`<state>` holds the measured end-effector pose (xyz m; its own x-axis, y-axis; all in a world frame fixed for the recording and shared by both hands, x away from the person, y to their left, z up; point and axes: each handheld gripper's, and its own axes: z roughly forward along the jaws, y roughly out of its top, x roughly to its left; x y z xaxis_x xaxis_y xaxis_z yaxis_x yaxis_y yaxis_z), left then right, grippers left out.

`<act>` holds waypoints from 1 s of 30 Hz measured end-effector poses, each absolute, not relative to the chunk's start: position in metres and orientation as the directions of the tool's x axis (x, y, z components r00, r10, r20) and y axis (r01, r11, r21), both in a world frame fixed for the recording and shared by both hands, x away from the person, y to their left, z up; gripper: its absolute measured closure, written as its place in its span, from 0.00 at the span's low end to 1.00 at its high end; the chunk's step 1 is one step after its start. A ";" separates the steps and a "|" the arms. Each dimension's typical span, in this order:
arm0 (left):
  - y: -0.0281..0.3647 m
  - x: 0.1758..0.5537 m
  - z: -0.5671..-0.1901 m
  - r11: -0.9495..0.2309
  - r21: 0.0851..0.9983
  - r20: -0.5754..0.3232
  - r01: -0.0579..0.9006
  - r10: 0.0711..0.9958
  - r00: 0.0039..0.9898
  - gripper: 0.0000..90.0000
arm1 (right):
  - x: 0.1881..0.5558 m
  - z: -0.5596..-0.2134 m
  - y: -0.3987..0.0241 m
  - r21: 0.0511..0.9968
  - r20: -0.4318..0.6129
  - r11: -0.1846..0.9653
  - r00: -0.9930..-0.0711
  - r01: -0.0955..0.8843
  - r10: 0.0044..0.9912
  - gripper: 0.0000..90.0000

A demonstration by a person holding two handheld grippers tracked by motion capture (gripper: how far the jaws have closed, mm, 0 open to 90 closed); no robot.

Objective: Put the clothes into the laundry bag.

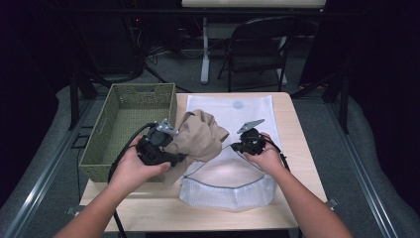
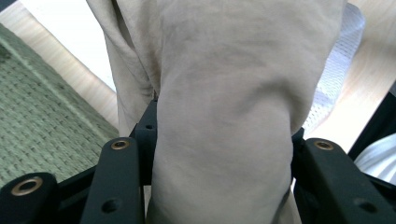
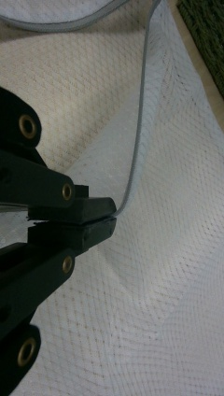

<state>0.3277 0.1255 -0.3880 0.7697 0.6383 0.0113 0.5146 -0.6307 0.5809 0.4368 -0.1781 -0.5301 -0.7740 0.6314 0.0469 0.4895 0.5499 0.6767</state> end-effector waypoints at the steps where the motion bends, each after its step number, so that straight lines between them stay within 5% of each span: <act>1: 0.124 0.326 -0.390 -0.634 0.582 0.016 0.510 0.636 0.771 0.57 | 0.437 -0.530 -0.178 0.679 0.046 0.549 -0.775 0.487 0.631 0.98; 30: 0.102 0.307 -0.425 -0.666 0.562 -0.014 0.491 0.585 0.811 0.57 | 0.433 -0.514 -0.184 0.729 0.018 0.512 -0.760 0.454 0.649 0.98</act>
<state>0.3073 0.1017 -0.4249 0.8106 0.5855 -0.0141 0.4906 -0.6658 0.5622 0.4331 -0.1836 -0.5135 -0.7602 0.6494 0.0179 0.4544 0.5118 0.7291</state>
